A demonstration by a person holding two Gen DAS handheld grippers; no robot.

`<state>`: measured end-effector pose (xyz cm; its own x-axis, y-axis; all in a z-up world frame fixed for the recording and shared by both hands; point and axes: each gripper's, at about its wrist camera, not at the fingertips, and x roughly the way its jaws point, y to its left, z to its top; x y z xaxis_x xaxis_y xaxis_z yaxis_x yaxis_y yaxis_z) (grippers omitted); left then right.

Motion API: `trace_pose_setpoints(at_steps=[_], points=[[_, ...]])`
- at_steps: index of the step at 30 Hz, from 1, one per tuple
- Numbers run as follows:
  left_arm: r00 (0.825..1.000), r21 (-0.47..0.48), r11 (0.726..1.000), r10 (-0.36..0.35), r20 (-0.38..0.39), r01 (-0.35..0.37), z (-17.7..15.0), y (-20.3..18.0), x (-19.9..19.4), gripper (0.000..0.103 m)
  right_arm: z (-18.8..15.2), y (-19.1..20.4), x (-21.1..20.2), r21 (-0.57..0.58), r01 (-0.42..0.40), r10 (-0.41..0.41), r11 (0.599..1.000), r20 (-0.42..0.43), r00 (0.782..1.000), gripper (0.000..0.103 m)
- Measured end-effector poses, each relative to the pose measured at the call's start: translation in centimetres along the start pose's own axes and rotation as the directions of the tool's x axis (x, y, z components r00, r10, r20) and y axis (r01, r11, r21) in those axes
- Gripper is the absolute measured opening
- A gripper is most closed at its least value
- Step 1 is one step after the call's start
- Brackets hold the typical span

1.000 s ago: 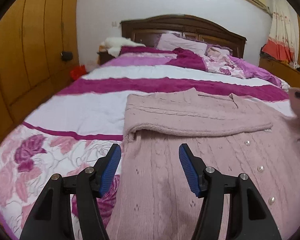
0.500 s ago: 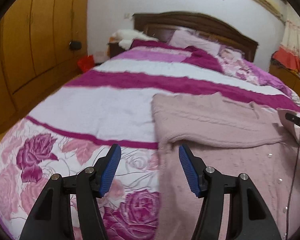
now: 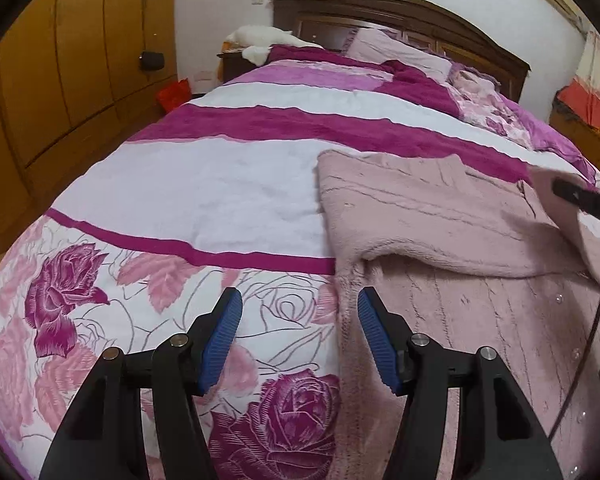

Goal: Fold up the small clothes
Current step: 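Carry the grasped sleeve with the right tool across the cardigan body, then open the right tool to release the sleeve onto the cardigan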

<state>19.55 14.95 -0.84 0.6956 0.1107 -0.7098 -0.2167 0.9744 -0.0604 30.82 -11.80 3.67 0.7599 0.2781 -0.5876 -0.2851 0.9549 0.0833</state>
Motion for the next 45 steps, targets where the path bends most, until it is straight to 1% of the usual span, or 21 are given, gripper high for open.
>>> trace_pose_setpoints(at_steps=[4,6,9,11,14,21,28,29,30,31,32,33,35,37,42,44,45], points=[[0.998,-0.057,0.996,-0.067,-0.017,0.066,0.2,0.4,-0.2,0.037,0.4,3.3,0.6,-0.035,-0.054,0.055,0.998,0.009,0.998,0.007],[0.997,-0.065,0.995,-0.081,-0.015,0.08,0.3,0.4,-0.2,0.037,0.4,4.8,0.9,-0.054,-0.074,0.075,0.996,0.014,0.997,0.007],[0.998,-0.046,0.998,-0.054,-0.017,0.053,0.3,0.2,0.0,0.037,0.1,7.1,1.5,-0.079,-0.111,0.112,0.991,0.011,0.994,0.007],[0.998,-0.041,0.998,-0.054,-0.027,0.052,0.2,0.1,0.2,0.037,-0.1,8.1,2.0,-0.092,-0.127,0.128,0.988,-0.003,0.992,0.007],[0.998,-0.033,0.998,-0.05,-0.045,0.049,0.2,-0.1,0.6,0.037,-0.7,9.7,2.8,-0.141,-0.131,0.13,0.981,-0.021,0.991,0.007],[0.997,-0.027,0.999,-0.042,-0.068,0.04,0.0,-0.3,1.2,0.037,-1.6,10.0,3.5,-0.143,-0.189,0.183,0.971,-0.057,0.981,0.007],[0.996,-0.013,0.999,-0.045,-0.076,0.044,-0.2,-0.7,1.3,0.037,-2.0,10.0,4.1,-0.135,-0.207,0.198,0.969,-0.078,0.977,0.01],[0.996,-0.01,0.999,-0.047,-0.074,0.046,-0.2,-0.7,1.3,0.037,-2.0,10.1,4.1,-0.138,-0.214,0.205,0.967,-0.078,0.976,0.012],[0.996,-0.007,0.999,-0.05,-0.07,0.05,-0.2,-0.7,1.2,0.037,-2.0,10.1,4.1,-0.141,-0.222,0.213,0.965,-0.079,0.974,0.02],[0.996,-0.004,0.999,-0.055,-0.066,0.054,-0.1,-0.7,1.1,0.037,-2.0,10.1,4.1,-0.136,-0.23,0.22,0.964,-0.083,0.972,0.039],[0.996,-0.003,0.998,-0.057,-0.065,0.057,-0.1,-0.8,1.1,0.037,-1.9,10.0,4.1,-0.13,-0.232,0.223,0.964,-0.086,0.971,0.051],[0.996,-0.003,0.998,-0.058,-0.066,0.058,-0.1,-0.8,1.1,0.037,-1.8,9.9,4.0,-0.119,-0.232,0.223,0.965,-0.084,0.971,0.068],[0.996,-0.003,0.998,-0.063,-0.066,0.063,-0.1,-0.8,1.0,0.037,-1.6,9.3,3.0,-0.114,-0.218,0.215,0.969,-0.04,0.976,0.069],[0.995,-0.002,0.998,-0.069,-0.068,0.069,-0.2,-1.0,1.0,0.037,-1.2,8.7,2.2,-0.122,-0.191,0.191,0.974,-0.014,0.981,0.069],[0.991,-0.006,0.995,-0.1,-0.085,0.1,-0.4,-1.5,1.3,0.037,-0.7,6.4,0.0,-0.115,-0.18,0.18,0.977,-0.016,0.984,0.069],[0.991,-0.007,0.994,-0.111,-0.075,0.111,-0.5,-1.7,1.1,0.037,-1.0,5.4,-1.2,-0.115,-0.195,0.195,0.974,-0.015,0.981,0.07],[0.99,0.0,0.993,-0.121,-0.07,0.122,-0.6,-1.9,1.0,0.037,-1.4,4.7,-2.0,-0.114,-0.221,0.221,0.969,-0.02,0.975,0.07]])
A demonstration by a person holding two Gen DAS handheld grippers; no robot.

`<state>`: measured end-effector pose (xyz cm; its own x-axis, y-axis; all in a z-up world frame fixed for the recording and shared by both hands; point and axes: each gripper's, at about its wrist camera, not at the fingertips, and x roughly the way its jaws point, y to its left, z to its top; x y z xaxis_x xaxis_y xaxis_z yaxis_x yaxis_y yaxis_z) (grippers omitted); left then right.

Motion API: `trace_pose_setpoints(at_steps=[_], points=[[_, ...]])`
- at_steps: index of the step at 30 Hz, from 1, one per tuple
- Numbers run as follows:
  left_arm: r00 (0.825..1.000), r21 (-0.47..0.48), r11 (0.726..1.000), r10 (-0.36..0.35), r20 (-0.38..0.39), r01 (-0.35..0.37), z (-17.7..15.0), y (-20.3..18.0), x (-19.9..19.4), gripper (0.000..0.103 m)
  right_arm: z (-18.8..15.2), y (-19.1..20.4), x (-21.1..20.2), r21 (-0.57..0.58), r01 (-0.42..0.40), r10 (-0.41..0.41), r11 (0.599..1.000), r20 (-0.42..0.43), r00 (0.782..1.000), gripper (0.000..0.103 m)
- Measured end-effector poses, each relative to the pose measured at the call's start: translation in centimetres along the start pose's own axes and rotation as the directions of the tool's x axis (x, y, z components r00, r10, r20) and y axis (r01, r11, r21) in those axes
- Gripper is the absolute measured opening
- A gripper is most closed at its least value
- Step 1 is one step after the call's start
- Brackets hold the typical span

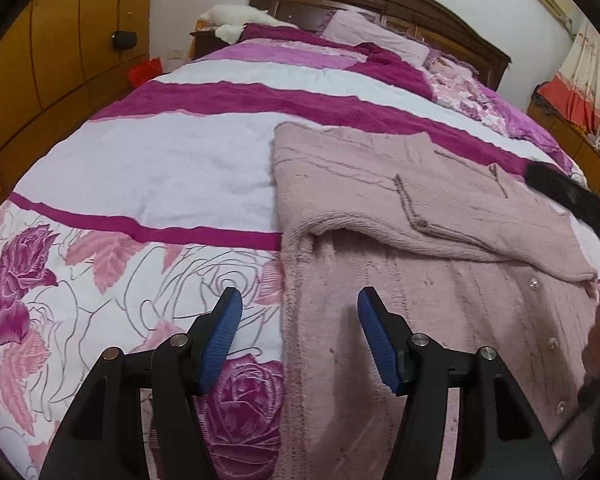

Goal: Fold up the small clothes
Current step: 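Open the right tool to release the sleeve onto the cardigan, then move both tools toward the cardigan hem to grasp it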

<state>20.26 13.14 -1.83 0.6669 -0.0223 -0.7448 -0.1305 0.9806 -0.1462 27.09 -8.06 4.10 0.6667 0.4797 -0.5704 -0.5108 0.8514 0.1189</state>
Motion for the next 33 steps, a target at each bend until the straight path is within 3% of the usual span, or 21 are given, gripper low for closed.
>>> trace_pose_setpoints(at_steps=[5,16,26,29,33], points=[[0.999,0.056,0.998,-0.034,0.028,0.032,-0.4,-0.7,-1.0,0.037,-3.0,-2.5,-3.8,0.042,-0.035,0.036,0.999,-0.021,0.999,0.07],[0.996,0.024,0.997,-0.075,-0.037,0.076,-2.9,0.0,-1.4,0.037,-11.5,-9.1,-14.4,0.169,0.142,-0.131,0.975,-0.072,0.989,0.071],[0.994,0.004,0.994,-0.108,-0.022,0.108,-7.9,1.0,-5.0,0.037,-20.7,-15.4,-22.3,0.353,0.221,-0.195,0.909,-0.108,0.975,0.074],[0.993,-0.037,0.993,-0.113,-0.016,0.113,-9.3,1.3,-5.9,0.038,-22.8,-17.0,-23.4,0.446,0.201,-0.172,0.872,-0.106,0.979,0.074],[0.988,-0.122,0.981,-0.151,-0.012,0.148,-10.6,2.3,-6.9,0.038,-24.5,-17.9,-24.5,0.549,0.107,-0.098,0.829,-0.046,0.994,0.075]])
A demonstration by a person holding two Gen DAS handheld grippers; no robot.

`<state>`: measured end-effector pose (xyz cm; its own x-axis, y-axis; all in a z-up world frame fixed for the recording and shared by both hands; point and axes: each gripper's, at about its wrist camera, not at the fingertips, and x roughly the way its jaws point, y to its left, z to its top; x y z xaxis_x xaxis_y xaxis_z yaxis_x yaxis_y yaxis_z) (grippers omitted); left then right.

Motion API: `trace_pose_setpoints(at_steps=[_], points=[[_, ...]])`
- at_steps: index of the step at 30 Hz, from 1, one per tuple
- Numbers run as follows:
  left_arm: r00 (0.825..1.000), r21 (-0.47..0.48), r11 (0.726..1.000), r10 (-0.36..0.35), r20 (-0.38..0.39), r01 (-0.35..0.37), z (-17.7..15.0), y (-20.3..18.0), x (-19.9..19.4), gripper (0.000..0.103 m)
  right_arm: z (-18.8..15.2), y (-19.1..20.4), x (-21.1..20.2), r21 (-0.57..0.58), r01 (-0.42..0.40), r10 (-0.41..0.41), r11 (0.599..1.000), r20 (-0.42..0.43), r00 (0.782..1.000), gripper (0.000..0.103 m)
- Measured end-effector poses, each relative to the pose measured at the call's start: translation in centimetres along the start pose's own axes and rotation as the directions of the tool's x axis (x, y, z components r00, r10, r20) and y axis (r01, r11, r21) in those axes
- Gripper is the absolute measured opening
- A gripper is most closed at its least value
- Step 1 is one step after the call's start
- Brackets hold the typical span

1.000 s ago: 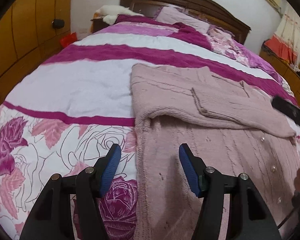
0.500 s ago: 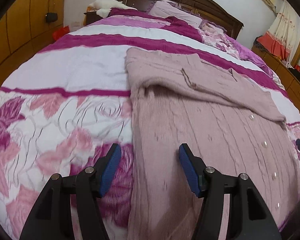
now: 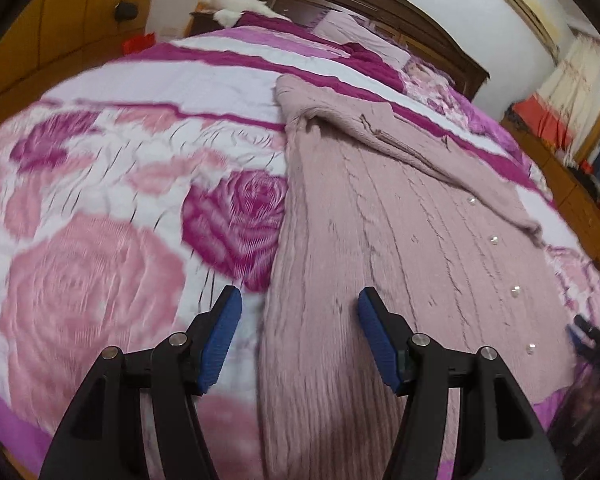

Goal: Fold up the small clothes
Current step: 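Move both tools toward the cardigan hem to grasp it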

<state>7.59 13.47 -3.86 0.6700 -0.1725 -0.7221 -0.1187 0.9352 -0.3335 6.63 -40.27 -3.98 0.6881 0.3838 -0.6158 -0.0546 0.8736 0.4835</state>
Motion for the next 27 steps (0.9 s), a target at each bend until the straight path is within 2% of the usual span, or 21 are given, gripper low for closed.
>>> trace_pose_setpoints(at_steps=[4,8,13,17,22,27], points=[[0.998,-0.095,0.993,-0.063,-0.004,0.063,-1.3,0.9,-1.1,0.038,-1.3,-1.3,0.1,0.129,-0.142,0.143,0.981,0.006,0.99,0.077],[0.992,-0.15,0.981,-0.124,-0.005,0.122,-2.3,1.0,-1.7,0.038,-2.5,-1.4,0.5,0.204,-0.251,0.255,0.946,0.004,0.967,0.077],[0.973,-0.235,0.946,-0.229,-0.008,0.221,-3.5,1.4,-2.4,0.038,-4.2,-0.5,1.0,0.227,-0.318,0.326,0.921,-0.001,0.945,0.077],[0.935,-0.32,0.888,-0.353,-0.014,0.331,-4.9,2.2,-2.7,0.038,-5.9,0.5,1.3,0.243,-0.352,0.365,0.904,-0.008,0.931,0.077],[0.923,-0.372,0.856,-0.384,0.009,0.359,-4.3,2.4,-1.7,0.038,-6.4,1.3,2.1,0.246,-0.386,0.399,0.889,-0.005,0.917,0.078],[0.91,-0.389,0.833,-0.414,0.034,0.393,-2.2,2.2,-0.2,0.038,-5.4,0.2,3.3,0.293,-0.452,0.457,0.842,0.054,0.888,0.078]])
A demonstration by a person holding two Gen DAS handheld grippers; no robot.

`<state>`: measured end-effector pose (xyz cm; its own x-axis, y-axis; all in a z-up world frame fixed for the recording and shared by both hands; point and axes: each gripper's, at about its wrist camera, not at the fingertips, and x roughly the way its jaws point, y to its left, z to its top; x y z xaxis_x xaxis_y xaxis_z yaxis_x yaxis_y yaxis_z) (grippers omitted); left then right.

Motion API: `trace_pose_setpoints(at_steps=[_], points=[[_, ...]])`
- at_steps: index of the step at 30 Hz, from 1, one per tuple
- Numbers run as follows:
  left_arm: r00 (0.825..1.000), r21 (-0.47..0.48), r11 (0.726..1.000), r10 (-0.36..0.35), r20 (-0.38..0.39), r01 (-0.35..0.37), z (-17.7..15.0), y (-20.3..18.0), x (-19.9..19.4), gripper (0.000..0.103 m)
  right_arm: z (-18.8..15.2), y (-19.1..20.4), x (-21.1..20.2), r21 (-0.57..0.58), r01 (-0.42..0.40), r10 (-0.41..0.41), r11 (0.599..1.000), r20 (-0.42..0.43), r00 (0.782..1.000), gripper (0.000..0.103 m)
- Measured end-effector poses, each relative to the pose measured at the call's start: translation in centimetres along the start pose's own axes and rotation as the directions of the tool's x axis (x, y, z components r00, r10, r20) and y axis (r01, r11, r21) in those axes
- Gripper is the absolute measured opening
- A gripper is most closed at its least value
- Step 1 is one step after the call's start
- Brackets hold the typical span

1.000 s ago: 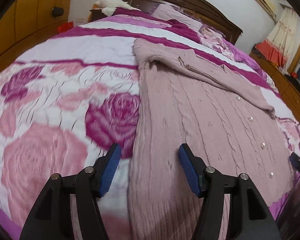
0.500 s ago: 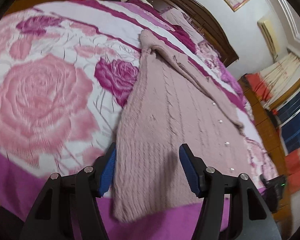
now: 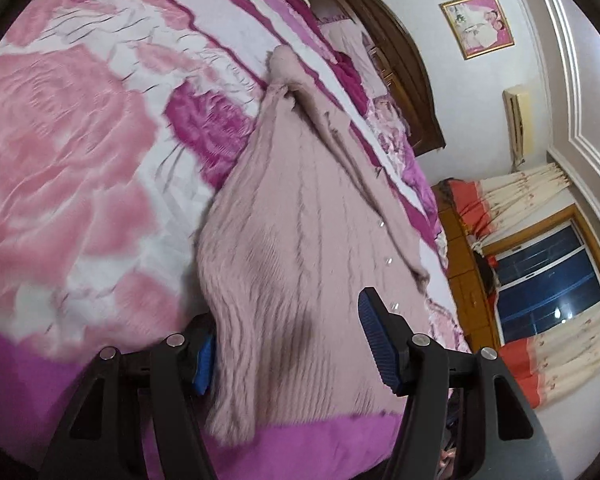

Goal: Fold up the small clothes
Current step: 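Move both tools toward the cardigan hem to grasp it, then close both tools on the ribbed hem of the pink cardigan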

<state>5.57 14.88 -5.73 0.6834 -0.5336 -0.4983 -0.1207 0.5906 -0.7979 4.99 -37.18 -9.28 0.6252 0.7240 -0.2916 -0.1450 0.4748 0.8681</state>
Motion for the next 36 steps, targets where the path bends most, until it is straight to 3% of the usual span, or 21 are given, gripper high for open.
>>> trace_pose_setpoints(at_steps=[4,7,10,11,14,17,19,21,24,28,36], points=[[1.0,0.02,1.0,0.008,-0.005,-0.008,-0.9,-0.7,0.2,0.038,-0.4,-0.6,-0.4,0.039,-0.081,0.081,0.996,0.008,0.997,0.078],[1.0,0.032,0.999,0.01,-0.007,-0.01,-2.0,-1.0,-0.1,0.038,-1.5,-0.1,0.0,0.017,-0.089,0.09,0.996,-0.05,0.995,0.077],[1.0,0.033,0.999,0.001,-0.001,-0.001,-2.6,-0.9,-0.5,0.038,-2.2,0.0,-0.3,0.02,-0.102,0.103,0.995,-0.051,0.993,0.077],[1.0,0.031,1.0,0.005,0.0,-0.005,-2.5,-0.8,-0.5,0.036,-2.2,-0.2,-0.5,0.024,-0.101,0.102,0.995,-0.045,0.994,0.076],[1.0,0.007,1.0,0.015,0.002,-0.015,-2.4,0.0,-0.9,0.019,-1.8,-0.8,-0.3,0.055,-0.097,0.099,0.994,-0.026,0.995,0.069],[0.999,-0.014,0.999,0.032,0.005,-0.032,-2.3,0.5,-1.1,0.005,-1.9,-1.2,-0.4,0.064,-0.072,0.073,0.995,-0.023,0.997,0.053],[0.999,-0.012,0.999,0.048,0.007,-0.048,-2.2,0.6,-1.2,0.0,-2.0,-1.5,-0.5,0.071,-0.046,0.048,0.996,-0.024,0.999,0.027],[0.999,-0.012,0.998,0.054,0.009,-0.054,-2.3,0.7,-1.2,0.0,-2.0,-2.1,-0.4,0.097,-0.002,0.005,0.995,-0.028,1.0,0.009],[0.999,-0.01,0.999,0.046,0.022,-0.046,-2.3,0.7,-1.5,0.0,-2.0,-2.3,-0.6,0.105,0.011,-0.009,0.994,-0.02,1.0,0.008],[0.998,-0.01,0.999,0.032,0.05,-0.031,-2.0,0.6,-2.2,0.0,-1.8,-0.8,-0.8,0.035,0.059,-0.059,0.998,-0.009,0.998,0.007],[0.997,-0.015,1.0,-0.004,0.08,0.005,-0.3,-1.1,-2.4,0.0,0.4,1.8,-0.6,0.011,0.056,-0.056,0.998,0.001,0.998,0.007]])
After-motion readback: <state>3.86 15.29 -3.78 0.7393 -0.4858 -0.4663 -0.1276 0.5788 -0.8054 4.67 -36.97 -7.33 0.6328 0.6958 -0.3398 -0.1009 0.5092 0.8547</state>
